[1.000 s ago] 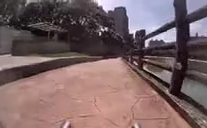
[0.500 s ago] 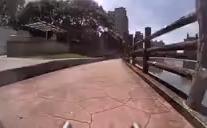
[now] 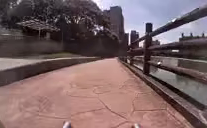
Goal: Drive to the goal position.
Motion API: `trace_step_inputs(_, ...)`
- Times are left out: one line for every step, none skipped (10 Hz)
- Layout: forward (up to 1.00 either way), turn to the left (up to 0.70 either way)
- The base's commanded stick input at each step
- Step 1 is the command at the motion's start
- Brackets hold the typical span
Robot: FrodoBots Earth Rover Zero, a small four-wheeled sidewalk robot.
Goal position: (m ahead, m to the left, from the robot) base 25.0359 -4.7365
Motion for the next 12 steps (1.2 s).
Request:
trace_step_inputs(0.7, 0.0)
trace_step_inputs(0.7, 0.0)
trace_step_inputs(0.7, 0.0)
trace_step_inputs(0.7, 0.0)
trace_step_inputs(0.7, 0.0)
trace_step_inputs(0.7, -0.24)
trace_step_inputs(0.7, -0.35)
trace_step_inputs(0.7, -0.35)
trace_step_inputs(0.7, -0.19)
trace_step_inputs(0.7, 0.0)
trace_step_inputs(0.7, 0.0)
trace_step_inputs(0.7, 0.0)
